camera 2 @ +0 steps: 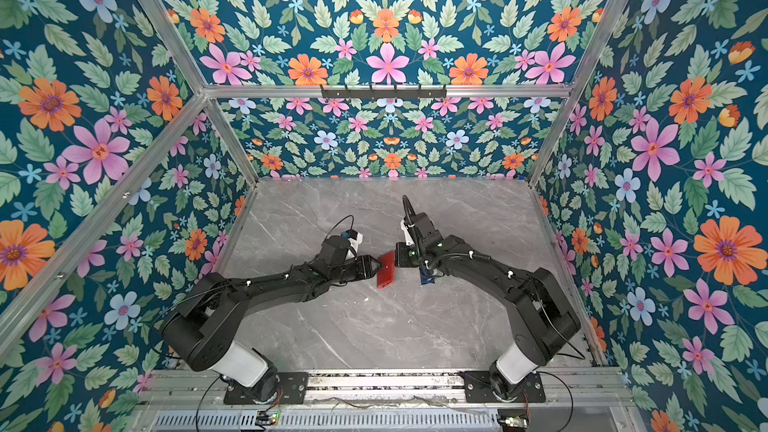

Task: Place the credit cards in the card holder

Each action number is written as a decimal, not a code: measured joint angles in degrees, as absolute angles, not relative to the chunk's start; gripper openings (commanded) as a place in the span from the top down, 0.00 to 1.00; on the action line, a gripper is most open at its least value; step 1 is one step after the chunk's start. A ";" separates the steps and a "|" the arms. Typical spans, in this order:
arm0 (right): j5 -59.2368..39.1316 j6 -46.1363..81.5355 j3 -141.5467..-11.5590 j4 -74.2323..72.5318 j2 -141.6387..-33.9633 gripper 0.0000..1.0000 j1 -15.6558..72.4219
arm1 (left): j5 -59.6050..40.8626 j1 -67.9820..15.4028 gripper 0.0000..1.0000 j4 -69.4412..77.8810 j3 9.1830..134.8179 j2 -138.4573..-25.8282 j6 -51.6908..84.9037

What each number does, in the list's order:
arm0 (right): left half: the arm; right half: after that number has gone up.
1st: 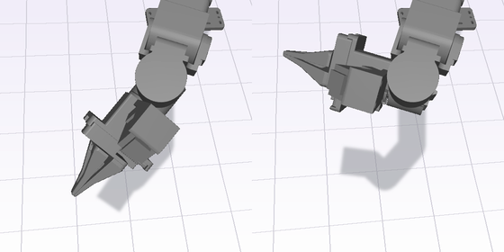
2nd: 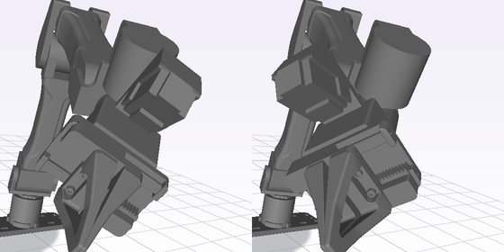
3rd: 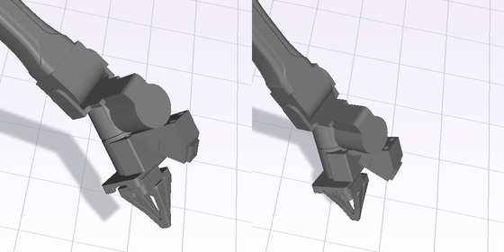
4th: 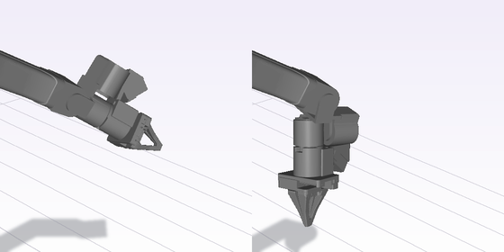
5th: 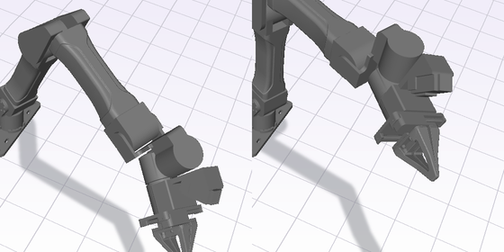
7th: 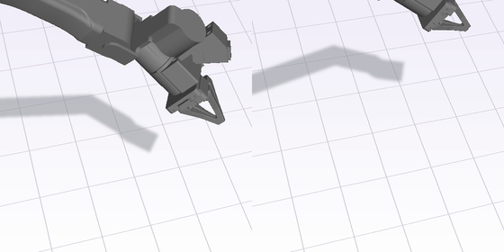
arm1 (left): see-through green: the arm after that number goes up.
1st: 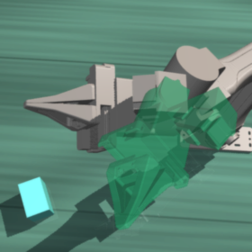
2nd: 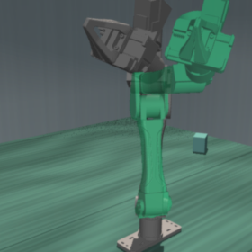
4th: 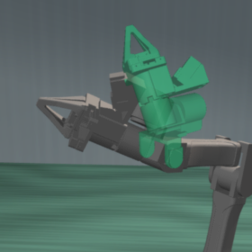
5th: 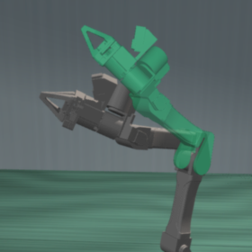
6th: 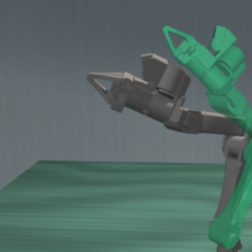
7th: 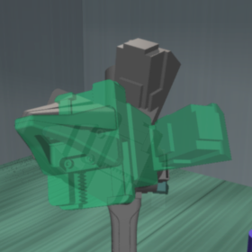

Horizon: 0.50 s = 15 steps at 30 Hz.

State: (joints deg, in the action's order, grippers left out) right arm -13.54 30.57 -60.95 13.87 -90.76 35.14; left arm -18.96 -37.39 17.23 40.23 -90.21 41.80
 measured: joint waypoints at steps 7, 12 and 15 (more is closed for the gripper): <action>-17.80 31.62 -60.01 11.38 -89.91 1.00 34.52 | -21.39 -37.85 0.41 21.28 39.29 -90.50 41.63; -19.62 32.38 -59.64 10.26 -90.26 1.00 34.48 | -22.65 -37.91 0.42 23.18 39.16 -91.55 41.65; -20.36 32.49 -59.53 10.17 -90.32 1.00 34.50 | -22.92 -37.95 0.42 23.66 39.27 -92.01 41.67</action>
